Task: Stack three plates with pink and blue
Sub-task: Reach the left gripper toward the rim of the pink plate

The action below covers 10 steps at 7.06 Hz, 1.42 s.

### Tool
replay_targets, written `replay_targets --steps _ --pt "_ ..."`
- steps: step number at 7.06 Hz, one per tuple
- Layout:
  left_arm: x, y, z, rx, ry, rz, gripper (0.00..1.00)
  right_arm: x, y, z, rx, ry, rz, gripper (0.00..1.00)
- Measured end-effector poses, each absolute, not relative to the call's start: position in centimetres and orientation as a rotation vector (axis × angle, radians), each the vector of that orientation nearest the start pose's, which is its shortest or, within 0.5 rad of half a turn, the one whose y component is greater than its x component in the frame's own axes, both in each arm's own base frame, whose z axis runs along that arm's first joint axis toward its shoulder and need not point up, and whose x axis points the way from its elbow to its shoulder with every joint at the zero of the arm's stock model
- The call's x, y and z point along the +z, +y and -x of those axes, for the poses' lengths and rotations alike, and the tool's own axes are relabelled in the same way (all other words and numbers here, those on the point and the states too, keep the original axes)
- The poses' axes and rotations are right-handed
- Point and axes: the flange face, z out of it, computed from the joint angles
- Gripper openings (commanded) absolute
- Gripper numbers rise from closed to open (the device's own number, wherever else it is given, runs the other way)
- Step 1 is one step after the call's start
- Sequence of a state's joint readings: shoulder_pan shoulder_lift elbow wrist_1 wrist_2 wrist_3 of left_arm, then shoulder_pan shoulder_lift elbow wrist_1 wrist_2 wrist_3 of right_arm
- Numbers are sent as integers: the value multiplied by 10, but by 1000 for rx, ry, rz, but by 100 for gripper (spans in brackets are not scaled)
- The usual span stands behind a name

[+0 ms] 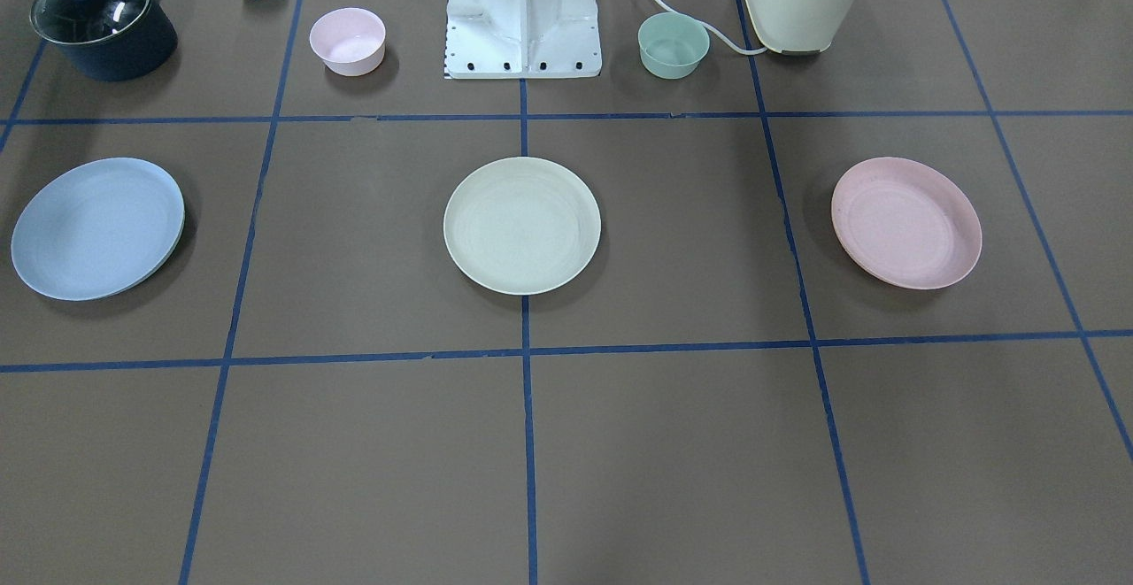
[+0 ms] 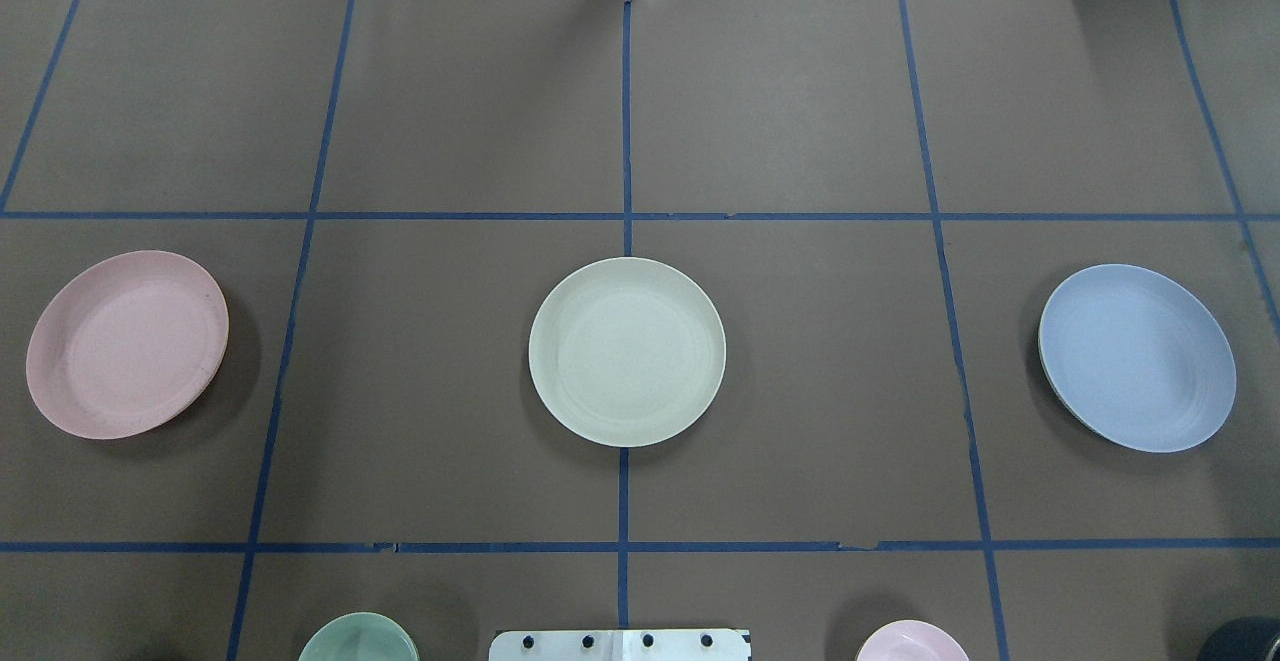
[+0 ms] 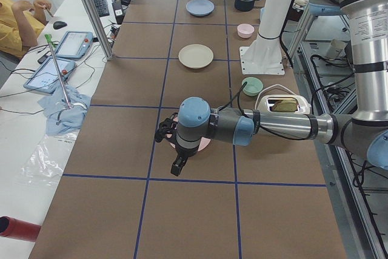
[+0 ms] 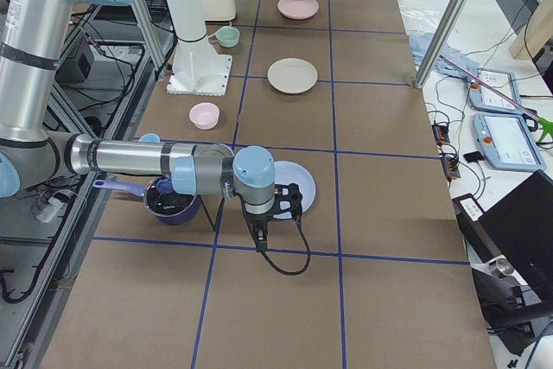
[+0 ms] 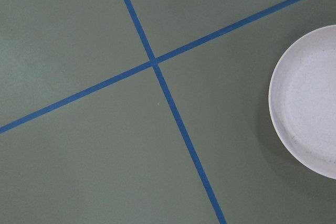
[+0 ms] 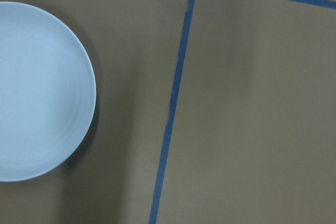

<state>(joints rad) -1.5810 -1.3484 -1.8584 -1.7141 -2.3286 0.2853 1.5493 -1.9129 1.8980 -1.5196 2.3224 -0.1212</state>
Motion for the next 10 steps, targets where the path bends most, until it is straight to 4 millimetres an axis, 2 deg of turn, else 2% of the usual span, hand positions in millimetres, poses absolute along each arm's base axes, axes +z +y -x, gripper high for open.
replay_targets --steps 2,4,5,7,9,10 --pt "598 -411 69 356 708 -348 100 629 -362 -57 -159 -749 -96 100" --pt "588 -416 68 375 699 -394 100 601 -386 -52 -193 -793 -189 100" --pt "576 -425 68 395 690 -447 100 587 -394 -49 -220 -824 -256 100" --pt "552 -454 68 450 653 -602 100 577 -404 -47 -257 -849 -333 100" --pt "555 -485 68 477 643 -676 100 569 -414 -45 -274 -867 -360 100" --pt "559 -489 68 468 646 -692 100 562 -419 -40 -282 -873 -372 100"
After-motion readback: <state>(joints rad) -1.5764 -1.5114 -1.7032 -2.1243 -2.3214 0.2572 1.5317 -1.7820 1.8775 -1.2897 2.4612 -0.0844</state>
